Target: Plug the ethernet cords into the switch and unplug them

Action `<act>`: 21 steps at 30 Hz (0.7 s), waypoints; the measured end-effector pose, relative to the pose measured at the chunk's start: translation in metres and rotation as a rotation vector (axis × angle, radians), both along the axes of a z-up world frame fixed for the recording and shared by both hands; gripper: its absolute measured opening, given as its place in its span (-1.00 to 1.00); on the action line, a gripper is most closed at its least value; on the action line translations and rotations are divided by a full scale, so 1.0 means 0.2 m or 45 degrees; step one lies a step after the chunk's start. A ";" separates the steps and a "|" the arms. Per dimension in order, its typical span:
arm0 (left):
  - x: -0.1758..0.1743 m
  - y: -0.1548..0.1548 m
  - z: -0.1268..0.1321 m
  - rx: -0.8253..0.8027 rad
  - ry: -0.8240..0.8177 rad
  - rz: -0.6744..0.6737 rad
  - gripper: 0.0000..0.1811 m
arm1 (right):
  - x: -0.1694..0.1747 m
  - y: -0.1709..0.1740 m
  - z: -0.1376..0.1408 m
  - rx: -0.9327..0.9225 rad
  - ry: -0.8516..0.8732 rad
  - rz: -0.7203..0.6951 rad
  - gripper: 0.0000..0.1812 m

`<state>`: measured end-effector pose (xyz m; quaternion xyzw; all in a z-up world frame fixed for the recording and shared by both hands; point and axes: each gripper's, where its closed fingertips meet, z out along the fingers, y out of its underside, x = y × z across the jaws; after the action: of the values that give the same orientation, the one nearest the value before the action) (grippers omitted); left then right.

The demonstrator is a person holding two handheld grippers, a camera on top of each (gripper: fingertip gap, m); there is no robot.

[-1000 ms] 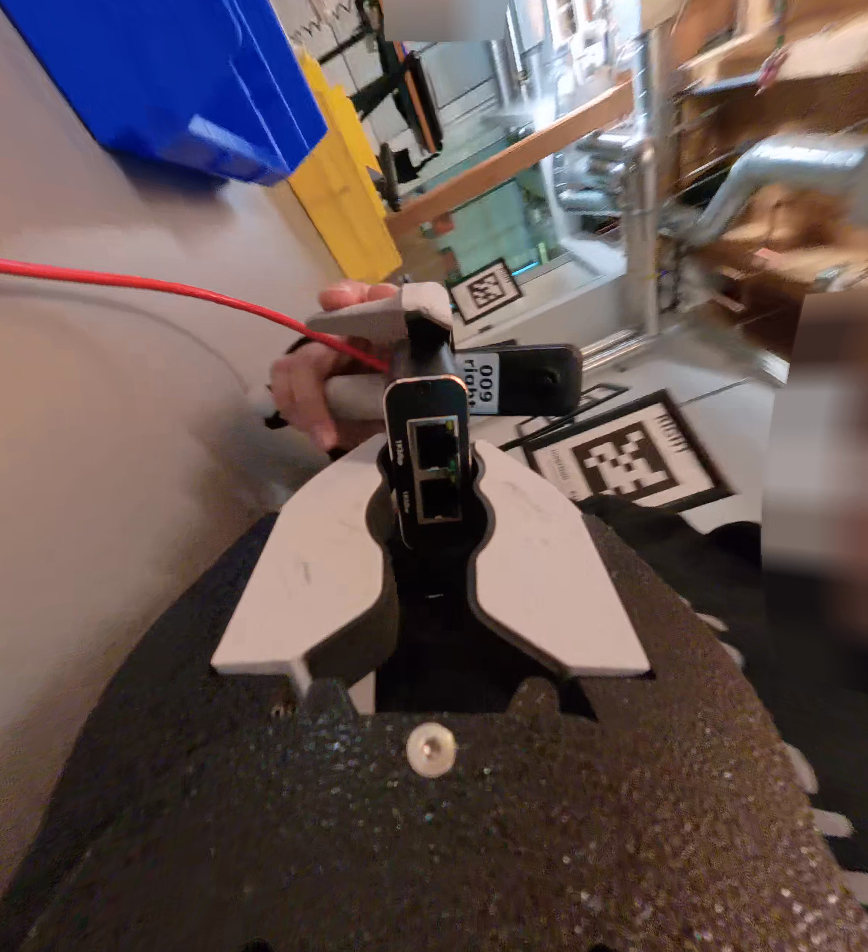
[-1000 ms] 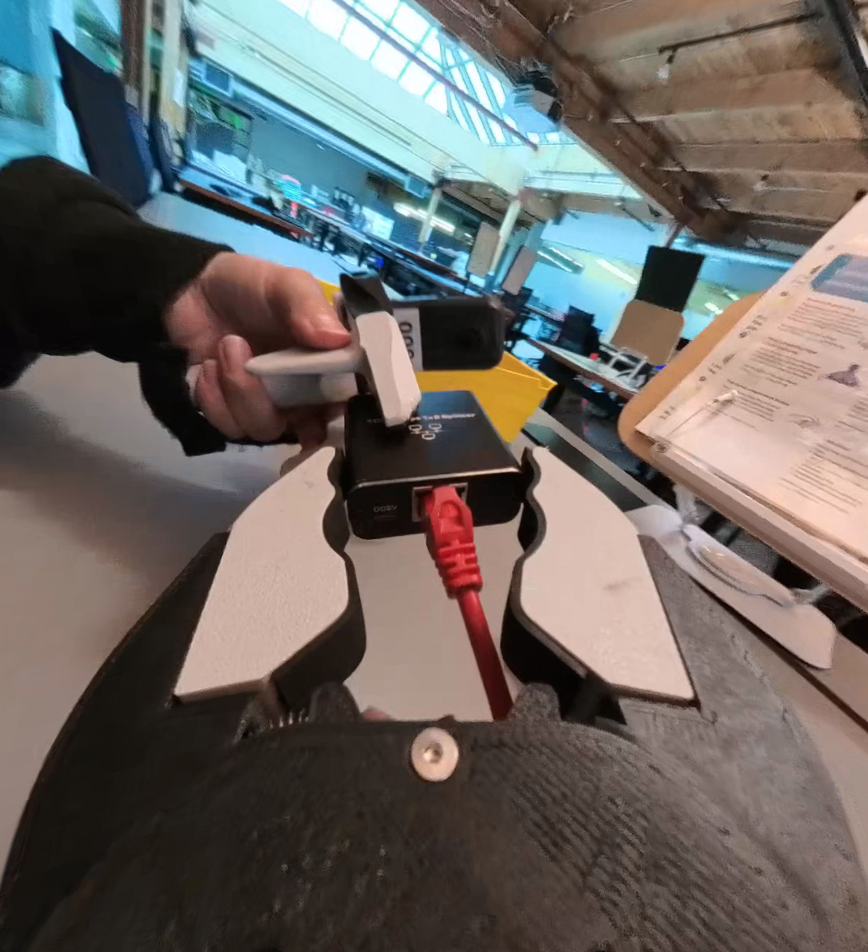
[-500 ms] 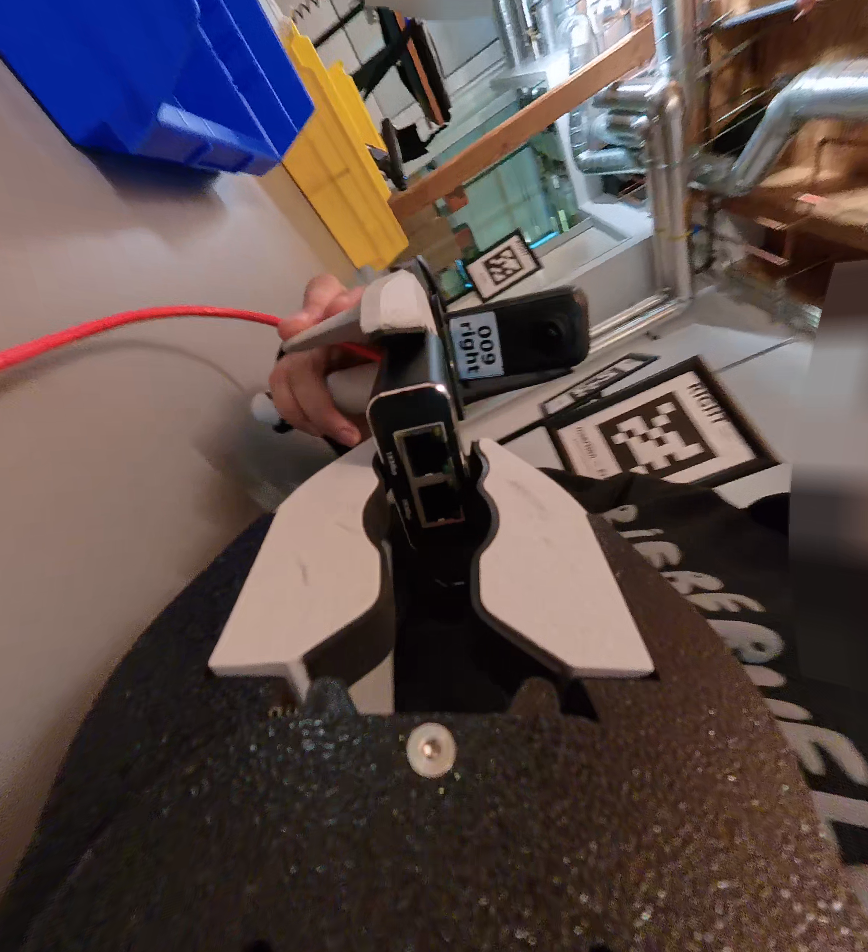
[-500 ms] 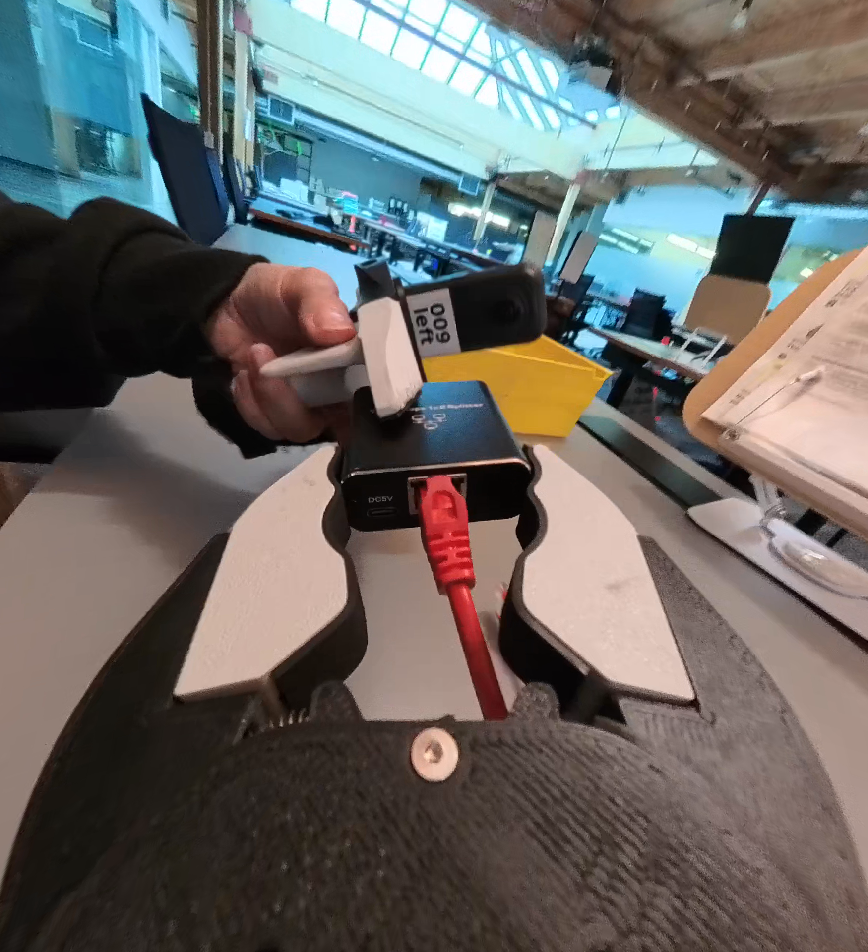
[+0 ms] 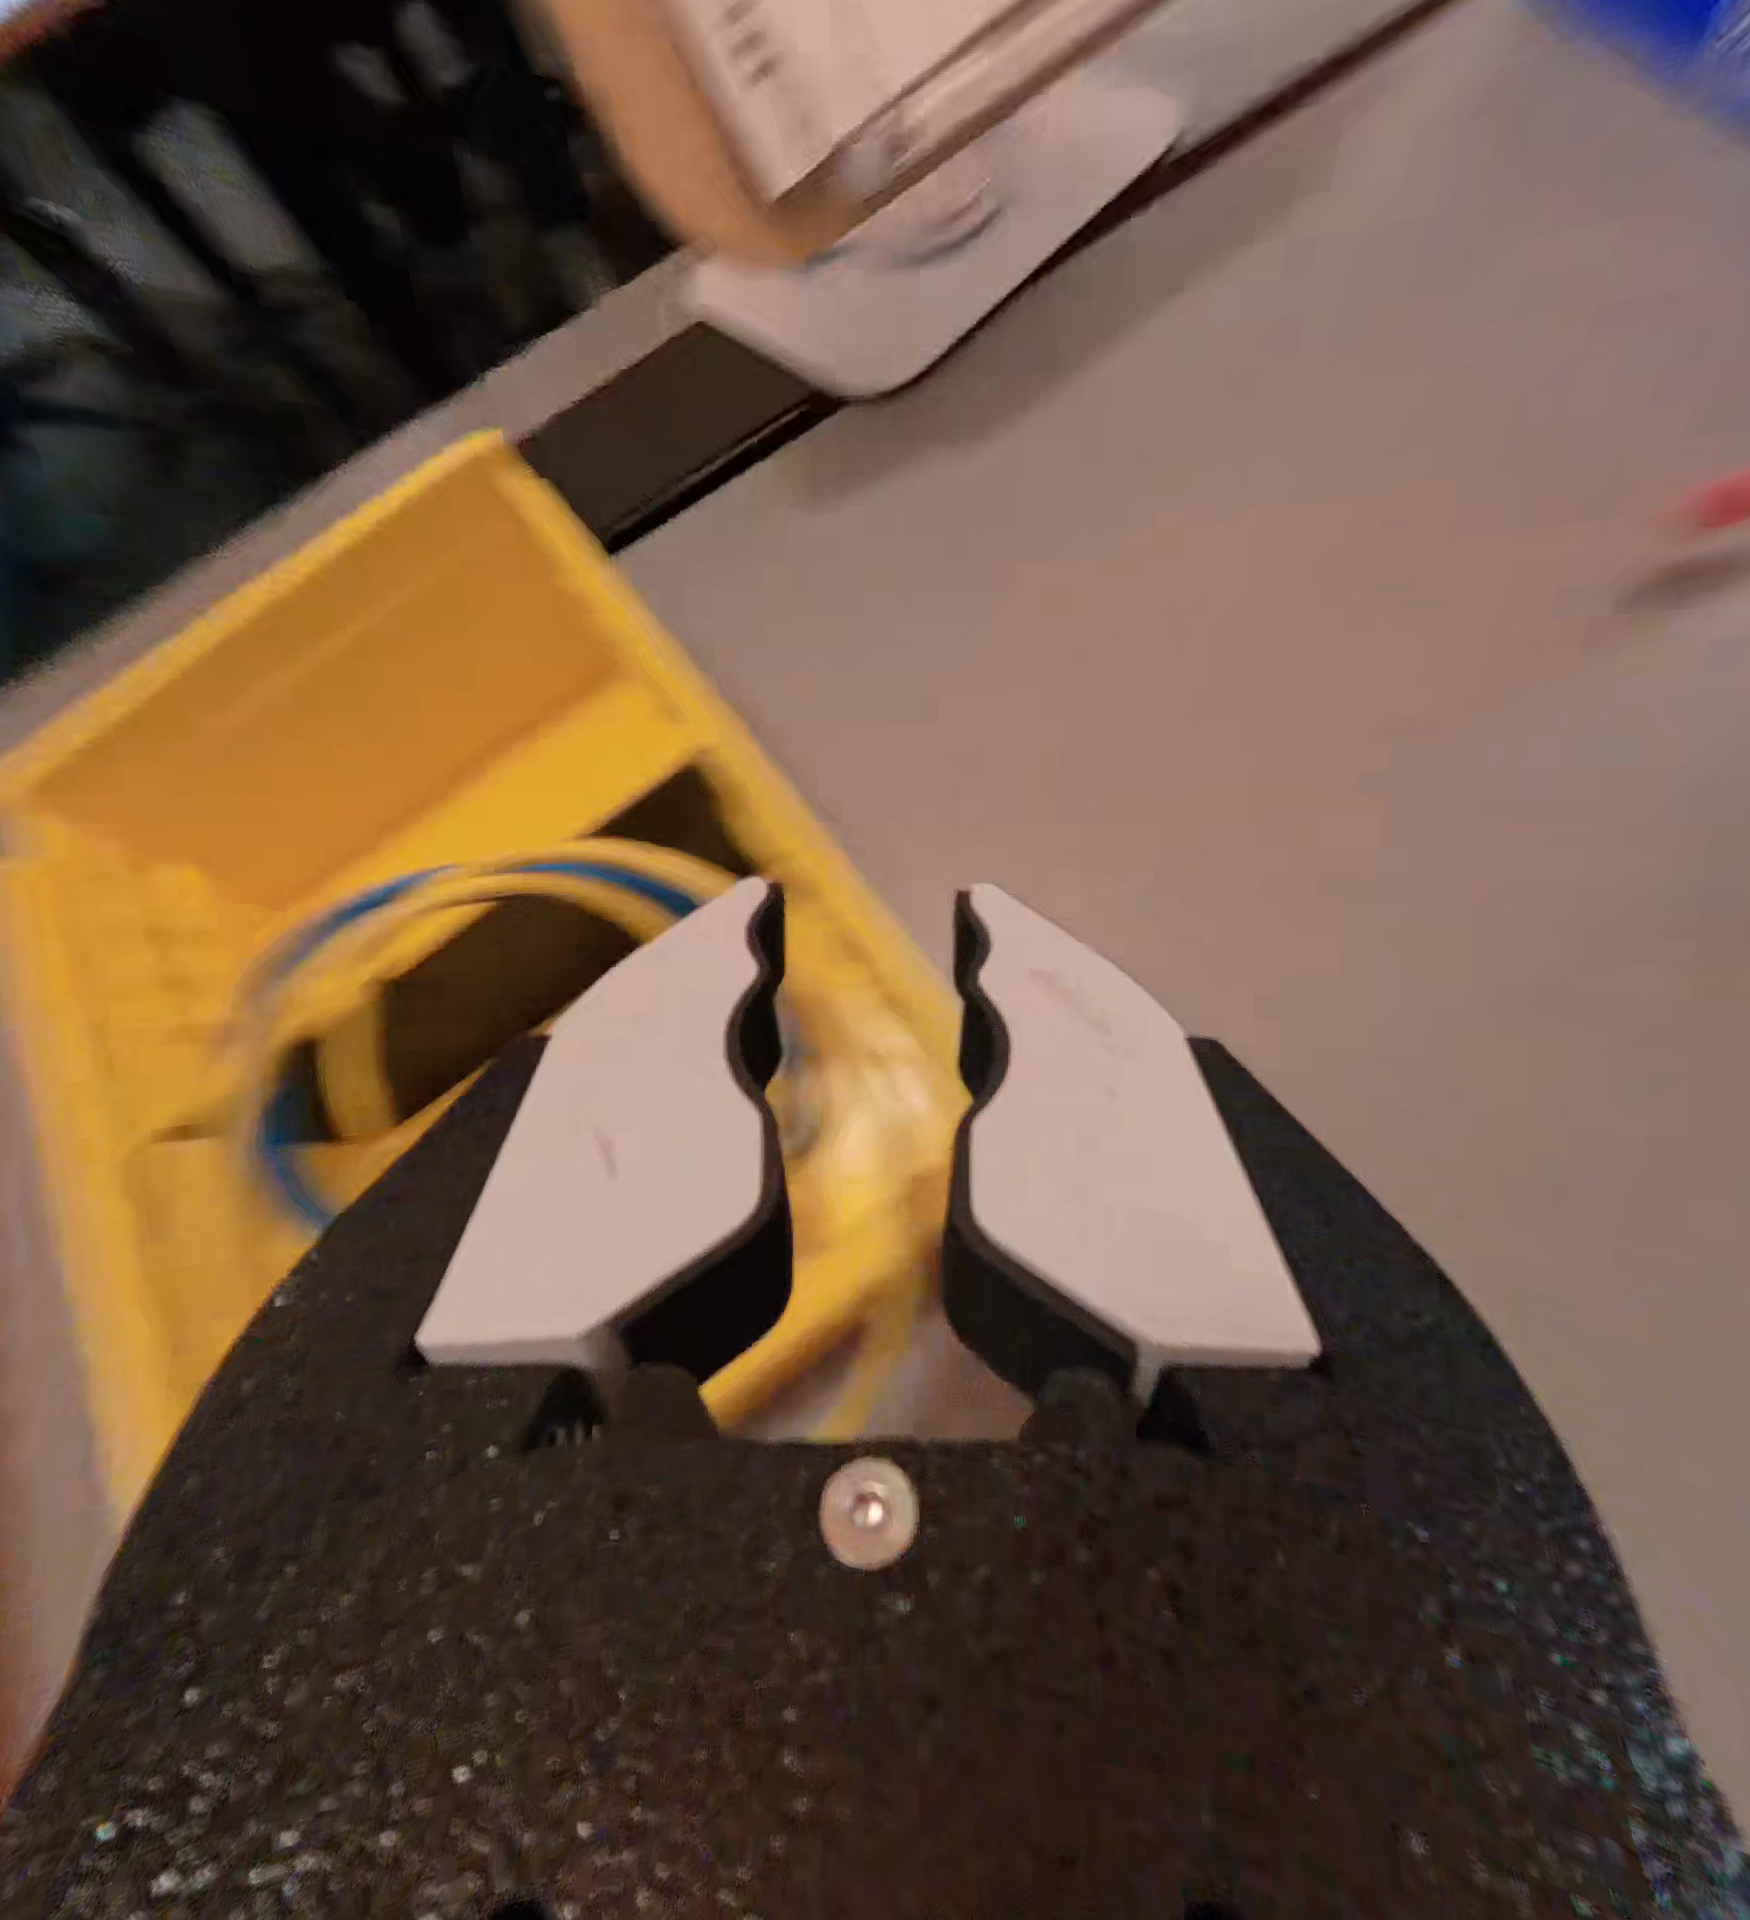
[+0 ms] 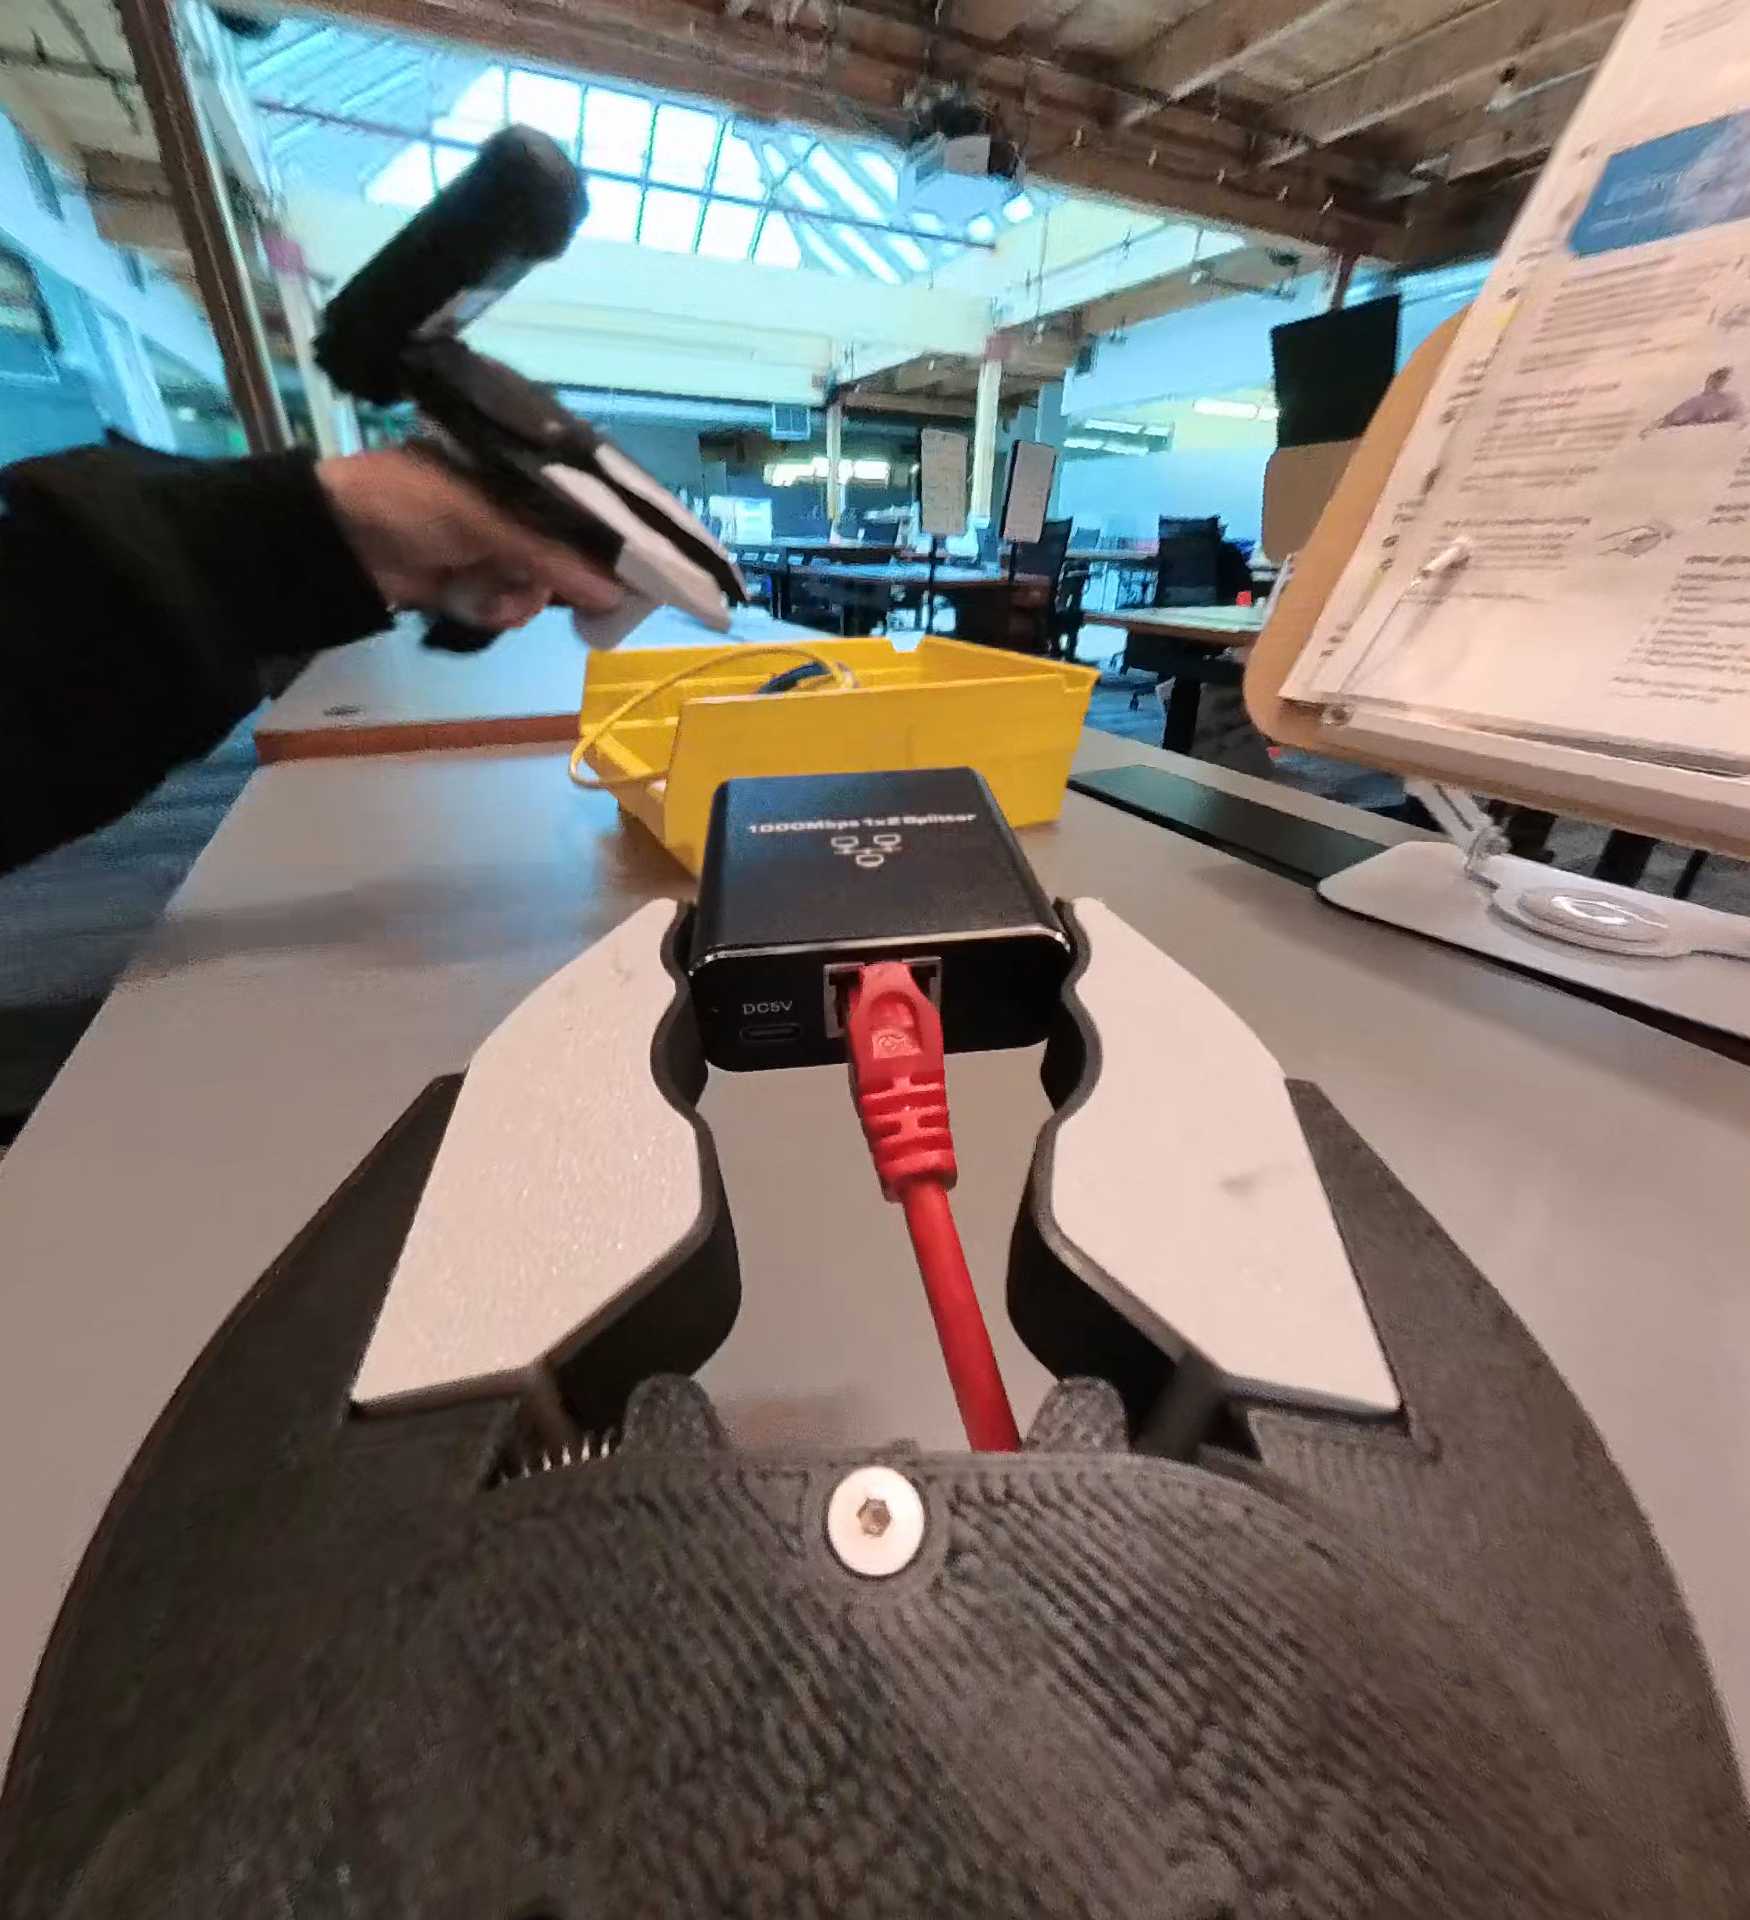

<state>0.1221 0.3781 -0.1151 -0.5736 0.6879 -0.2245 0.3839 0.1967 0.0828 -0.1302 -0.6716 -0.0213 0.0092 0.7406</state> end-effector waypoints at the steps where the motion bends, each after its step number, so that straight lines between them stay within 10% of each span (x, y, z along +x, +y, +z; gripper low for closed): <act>1: -0.01 0.12 -0.01 0.186 0.035 -0.022 -0.67 | -0.02 0.01 0.00 -0.002 -0.025 0.012 -0.29; 5: 0.01 0.42 -0.09 0.824 0.236 -0.180 -0.21 | -0.04 0.02 -0.01 -0.010 -0.048 0.026 -0.29; 8: 0.08 0.50 -0.14 1.152 0.269 -0.350 -0.32 | -0.02 0.01 0.00 0.004 -0.024 0.034 -0.29; 21: 0.25 0.58 -0.19 1.183 0.332 -0.392 -0.88 | -0.04 0.00 0.01 0.025 -0.039 0.053 -0.29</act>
<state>0.1725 0.4937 -0.1531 -0.2573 0.8340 0.1247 0.4719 0.1894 0.0832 -0.1285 -0.6637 -0.0469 0.0140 0.7464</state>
